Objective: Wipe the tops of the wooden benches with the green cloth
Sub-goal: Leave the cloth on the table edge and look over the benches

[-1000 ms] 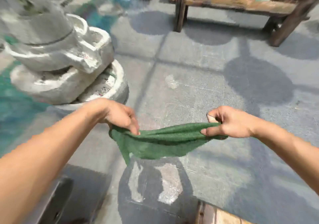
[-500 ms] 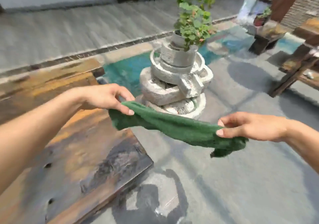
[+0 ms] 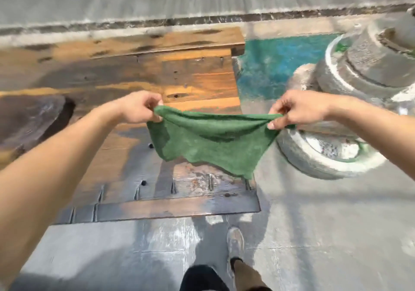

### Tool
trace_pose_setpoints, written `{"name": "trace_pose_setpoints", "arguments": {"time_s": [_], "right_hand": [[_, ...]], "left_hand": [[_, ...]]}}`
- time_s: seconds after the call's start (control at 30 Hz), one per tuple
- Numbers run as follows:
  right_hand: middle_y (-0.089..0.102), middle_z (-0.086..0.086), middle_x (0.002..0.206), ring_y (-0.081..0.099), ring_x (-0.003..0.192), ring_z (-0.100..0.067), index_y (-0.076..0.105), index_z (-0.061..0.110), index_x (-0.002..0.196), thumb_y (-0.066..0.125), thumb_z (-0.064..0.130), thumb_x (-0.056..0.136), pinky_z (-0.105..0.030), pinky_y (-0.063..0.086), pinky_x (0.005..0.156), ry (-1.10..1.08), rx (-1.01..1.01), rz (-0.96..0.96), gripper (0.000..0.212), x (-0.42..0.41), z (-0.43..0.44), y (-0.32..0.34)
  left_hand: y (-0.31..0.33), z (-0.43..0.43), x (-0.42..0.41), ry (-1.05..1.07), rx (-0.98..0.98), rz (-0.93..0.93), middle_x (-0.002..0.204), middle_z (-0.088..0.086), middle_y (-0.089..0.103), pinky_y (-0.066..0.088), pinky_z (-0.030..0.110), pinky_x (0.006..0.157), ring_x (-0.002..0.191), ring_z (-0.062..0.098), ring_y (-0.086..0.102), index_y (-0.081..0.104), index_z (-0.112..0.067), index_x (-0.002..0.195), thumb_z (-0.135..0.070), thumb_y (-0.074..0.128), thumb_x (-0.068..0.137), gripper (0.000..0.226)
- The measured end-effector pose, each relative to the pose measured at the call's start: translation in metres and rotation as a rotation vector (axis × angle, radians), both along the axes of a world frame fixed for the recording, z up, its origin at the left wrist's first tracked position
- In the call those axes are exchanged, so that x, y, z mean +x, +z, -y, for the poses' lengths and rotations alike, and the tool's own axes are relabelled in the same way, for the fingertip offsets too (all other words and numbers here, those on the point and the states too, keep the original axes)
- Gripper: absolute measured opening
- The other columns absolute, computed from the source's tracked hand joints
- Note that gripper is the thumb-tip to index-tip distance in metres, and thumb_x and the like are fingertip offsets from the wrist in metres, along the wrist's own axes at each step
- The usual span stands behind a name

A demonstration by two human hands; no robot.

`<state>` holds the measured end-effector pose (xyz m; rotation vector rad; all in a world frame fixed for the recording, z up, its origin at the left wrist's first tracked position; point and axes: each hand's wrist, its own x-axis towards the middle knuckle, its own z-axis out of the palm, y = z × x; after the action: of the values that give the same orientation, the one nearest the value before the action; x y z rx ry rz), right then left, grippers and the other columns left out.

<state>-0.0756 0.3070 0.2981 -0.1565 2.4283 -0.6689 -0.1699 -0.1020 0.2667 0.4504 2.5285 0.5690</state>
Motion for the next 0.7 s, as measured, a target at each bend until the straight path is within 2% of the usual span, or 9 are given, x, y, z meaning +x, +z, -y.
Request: {"name": "trace_pose_setpoints", "arguments": {"time_s": [0.07,0.1,0.2,0.3,0.4,0.5,0.57,0.63,0.7], "right_hand": [[0.070,0.004,0.073,0.058,0.066,-0.011,0.078,0.021,0.085,0.086,0.035,0.087,-0.026,0.045,0.074,-0.019,0.076,-0.184,0.016,-0.023,0.005,-0.006],[0.072,0.005,0.074,0.062,0.071,-0.013,0.078,0.022,0.084,0.087,0.038,0.085,-0.026,0.045,0.077,-0.026,0.099,-0.235,0.018,-0.029,0.005,-0.010],[0.072,0.005,0.075,0.069,0.079,-0.018,0.075,0.025,0.082,0.088,0.035,0.084,-0.023,0.041,0.077,0.042,0.142,-0.282,0.016,-0.024,0.004,-0.025],[0.073,0.006,0.075,0.069,0.076,-0.016,0.075,0.025,0.082,0.092,0.030,0.080,-0.022,0.039,0.071,0.034,0.128,-0.253,0.018,0.012,0.005,-0.055],[0.069,0.007,0.073,0.063,0.071,-0.017,0.066,0.027,0.077,0.092,0.026,0.079,-0.022,0.040,0.066,-0.097,0.078,-0.162,0.026,0.069,0.016,-0.108],[0.071,0.000,0.080,0.065,0.077,-0.021,0.064,0.023,0.080,0.085,0.023,0.087,-0.030,0.046,0.071,-0.167,0.061,-0.049,0.023,0.144,0.035,-0.176],[0.069,0.003,0.089,0.065,0.083,-0.018,0.065,0.023,0.087,0.078,0.023,0.094,-0.028,0.046,0.071,-0.173,0.116,0.055,0.015,0.193,0.047,-0.221],[0.070,0.001,0.100,0.066,0.089,-0.020,0.066,0.023,0.097,0.068,0.020,0.099,-0.028,0.046,0.073,-0.157,0.194,0.102,0.005,0.237,0.055,-0.260],[0.073,-0.003,0.105,0.069,0.094,-0.026,0.069,0.023,0.104,0.059,0.014,0.100,-0.032,0.051,0.077,-0.150,0.244,0.141,0.014,0.269,0.061,-0.288]], "left_hand": [[-0.005,0.009,-0.006,0.057,-0.108,-0.191,0.071,-0.002,0.060,0.033,0.031,0.068,0.079,0.026,0.058,0.062,-0.015,0.081,-0.010,0.085,0.081,0.023],[-0.010,0.011,-0.005,0.097,-0.130,-0.228,0.070,-0.003,0.059,0.033,0.031,0.069,0.079,0.028,0.059,0.059,-0.018,0.077,-0.014,0.086,0.080,0.028],[-0.030,0.017,0.016,0.099,-0.193,-0.277,0.071,0.002,0.058,0.036,0.034,0.068,0.081,0.034,0.063,0.051,-0.022,0.071,-0.012,0.084,0.078,0.036],[-0.064,0.019,0.055,-0.041,-0.284,-0.241,0.077,0.002,0.054,0.050,0.040,0.072,0.087,0.038,0.063,0.043,-0.025,0.067,-0.007,0.071,0.078,0.036],[-0.111,0.022,0.109,-0.090,-0.356,-0.157,0.089,0.000,0.054,0.047,0.036,0.074,0.099,0.033,0.061,0.046,-0.026,0.077,-0.009,0.063,0.081,0.025],[-0.171,0.027,0.181,-0.185,-0.448,-0.034,0.106,0.000,0.061,0.050,0.036,0.081,0.103,0.025,0.061,0.051,-0.028,0.089,-0.012,0.058,0.090,0.018],[-0.210,0.030,0.227,-0.210,-0.510,0.037,0.108,-0.003,0.060,0.055,0.039,0.088,0.102,0.020,0.063,0.053,-0.027,0.096,-0.007,0.054,0.093,0.021],[-0.240,0.033,0.262,-0.196,-0.562,0.082,0.117,-0.002,0.057,0.054,0.041,0.093,0.111,0.022,0.062,0.058,-0.027,0.111,-0.006,0.054,0.092,0.029],[-0.258,0.034,0.283,-0.146,-0.610,0.096,0.125,-0.002,0.053,0.051,0.041,0.097,0.119,0.023,0.058,0.059,-0.029,0.122,-0.006,0.057,0.090,0.039]]}}
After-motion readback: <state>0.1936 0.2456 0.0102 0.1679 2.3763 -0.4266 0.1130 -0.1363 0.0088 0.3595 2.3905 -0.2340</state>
